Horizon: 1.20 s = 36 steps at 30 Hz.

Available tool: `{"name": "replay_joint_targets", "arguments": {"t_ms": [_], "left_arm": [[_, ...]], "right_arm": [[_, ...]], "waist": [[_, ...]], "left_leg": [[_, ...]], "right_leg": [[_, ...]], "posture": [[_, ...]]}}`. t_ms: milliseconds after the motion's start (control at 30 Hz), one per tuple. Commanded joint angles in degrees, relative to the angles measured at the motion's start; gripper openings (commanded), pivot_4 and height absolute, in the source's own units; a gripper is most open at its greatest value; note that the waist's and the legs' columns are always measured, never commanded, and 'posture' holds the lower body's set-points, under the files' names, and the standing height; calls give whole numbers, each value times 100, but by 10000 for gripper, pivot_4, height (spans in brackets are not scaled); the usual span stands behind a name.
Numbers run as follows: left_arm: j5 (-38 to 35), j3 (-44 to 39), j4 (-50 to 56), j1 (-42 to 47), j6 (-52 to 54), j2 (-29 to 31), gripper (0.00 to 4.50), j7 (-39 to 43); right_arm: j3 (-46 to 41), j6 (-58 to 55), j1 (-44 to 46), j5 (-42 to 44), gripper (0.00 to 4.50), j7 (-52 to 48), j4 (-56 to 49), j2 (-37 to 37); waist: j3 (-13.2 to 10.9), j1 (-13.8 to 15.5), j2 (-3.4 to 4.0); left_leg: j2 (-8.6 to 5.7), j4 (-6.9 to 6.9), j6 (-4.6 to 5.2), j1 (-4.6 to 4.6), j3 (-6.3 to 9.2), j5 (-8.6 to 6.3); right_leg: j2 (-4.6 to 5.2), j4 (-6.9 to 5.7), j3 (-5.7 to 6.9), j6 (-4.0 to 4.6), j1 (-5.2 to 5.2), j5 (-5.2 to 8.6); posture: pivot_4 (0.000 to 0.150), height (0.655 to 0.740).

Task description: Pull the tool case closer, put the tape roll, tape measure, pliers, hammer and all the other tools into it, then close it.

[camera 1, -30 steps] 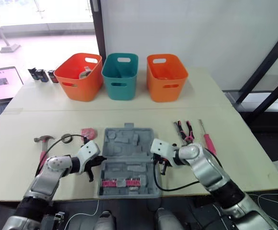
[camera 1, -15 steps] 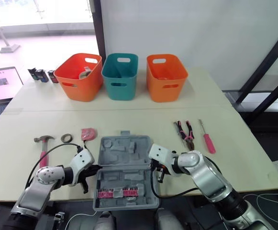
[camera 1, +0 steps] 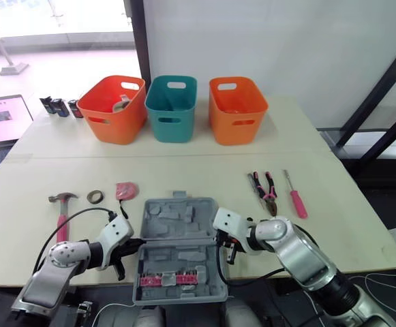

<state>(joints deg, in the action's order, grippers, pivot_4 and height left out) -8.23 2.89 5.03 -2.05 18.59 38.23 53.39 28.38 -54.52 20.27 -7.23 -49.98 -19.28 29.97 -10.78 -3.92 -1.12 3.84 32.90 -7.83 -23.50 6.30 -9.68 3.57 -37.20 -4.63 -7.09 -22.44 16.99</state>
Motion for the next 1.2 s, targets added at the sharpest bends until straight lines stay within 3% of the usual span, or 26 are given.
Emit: {"name": "replay_joint_targets", "arguments": {"t_ms": [33,267,600,1200], "left_arm": [[25,275,-14,-205,210,19,860,61],[58,473,72,-25,243,-134,860,41],[151,926,153,511,417,-574,860,31],[118,1175,282,639,608,-523,860,109]], "right_arm": [[27,-6,-16,161,0,26,-277,64],[-78,-61,-124,276,0,205,-304,229],[-440,-105,-479,454,0,428,-434,655],[-896,-432,-1194,788,0,901,-954,1027]], "waist": [[0,1,0],[0,25,0],[2,299,3],[4,319,3]], "left_leg": [[0,0,0,0,0,0],[-1,0,2,-2,-1,-2],[-13,8,2,-11,-2,-3],[-16,12,17,-63,6,-9]], "right_leg": [[0,1,0,0,0,0],[2,8,0,0,-10,0],[12,38,0,3,-9,-2],[8,70,2,3,-1,-6]], "posture": [[1500,7400],[1500,7400],[1500,7400],[1500,7400]]}}
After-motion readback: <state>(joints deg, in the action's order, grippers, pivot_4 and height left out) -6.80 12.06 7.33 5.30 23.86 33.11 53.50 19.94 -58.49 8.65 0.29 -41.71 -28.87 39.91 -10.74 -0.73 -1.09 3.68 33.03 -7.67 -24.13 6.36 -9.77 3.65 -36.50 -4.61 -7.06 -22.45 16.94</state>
